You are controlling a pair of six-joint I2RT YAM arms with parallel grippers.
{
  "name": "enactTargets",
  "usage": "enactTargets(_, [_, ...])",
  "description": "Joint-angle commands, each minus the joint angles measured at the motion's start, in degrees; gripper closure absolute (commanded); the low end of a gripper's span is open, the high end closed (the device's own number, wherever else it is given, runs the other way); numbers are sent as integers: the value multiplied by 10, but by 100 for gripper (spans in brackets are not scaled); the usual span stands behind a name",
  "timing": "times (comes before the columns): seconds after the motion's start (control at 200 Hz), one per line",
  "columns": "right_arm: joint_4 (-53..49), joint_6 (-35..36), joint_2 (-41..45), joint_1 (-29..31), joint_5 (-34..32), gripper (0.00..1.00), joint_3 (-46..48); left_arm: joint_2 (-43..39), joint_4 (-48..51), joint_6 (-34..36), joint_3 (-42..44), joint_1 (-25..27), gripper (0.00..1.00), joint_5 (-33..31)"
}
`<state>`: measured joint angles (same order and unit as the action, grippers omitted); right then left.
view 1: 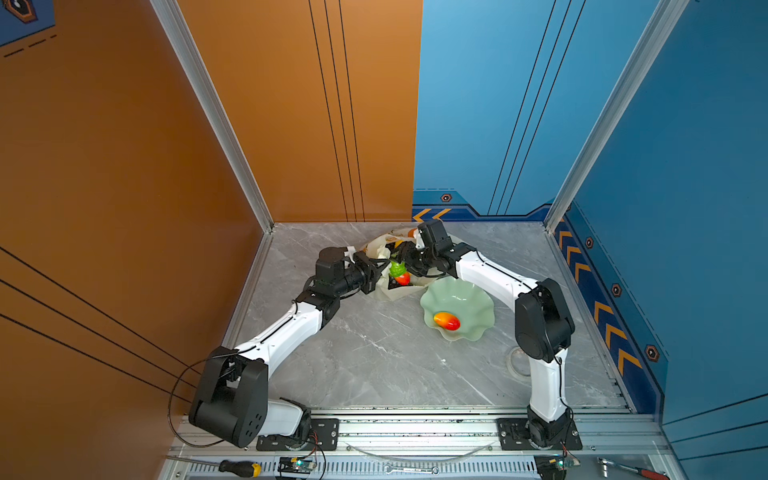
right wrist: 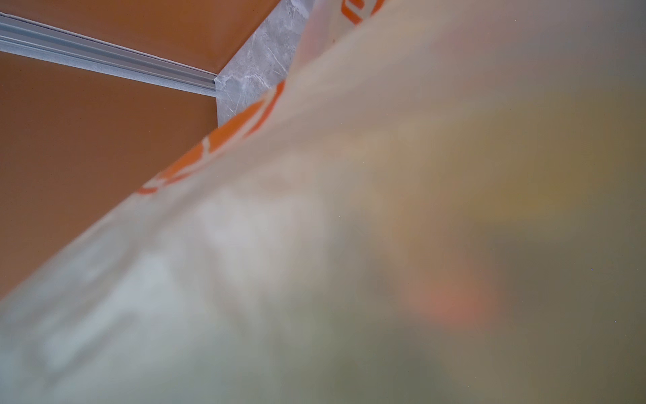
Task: Place the fruits into the plastic bag
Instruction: 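Lower the green melon into the bag mouth held by the left gripper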
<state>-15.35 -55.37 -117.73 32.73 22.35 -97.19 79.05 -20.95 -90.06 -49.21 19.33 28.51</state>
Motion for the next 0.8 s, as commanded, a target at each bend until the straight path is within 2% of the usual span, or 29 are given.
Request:
enactTargets(0.0, [7,-4,-36,4,8,39,-36,-17,11,2,-9,-8,100,-1])
enactTargets(0.345, [0,-13,-96,13,24,37,-108,-30,20,4,-3,-21,100,1])
enactTargets(0.581, [-5,-7,-102,20,31,27,-116,-32,22,4,-2,-28,100,4])
enactTargets(0.651, [-7,-4,-102,21,31,18,-118,-32,22,4,-2,-28,100,5])
enactTargets(0.791, [-13,-1,-101,21,28,16,-120,-31,22,4,-1,-29,100,7])
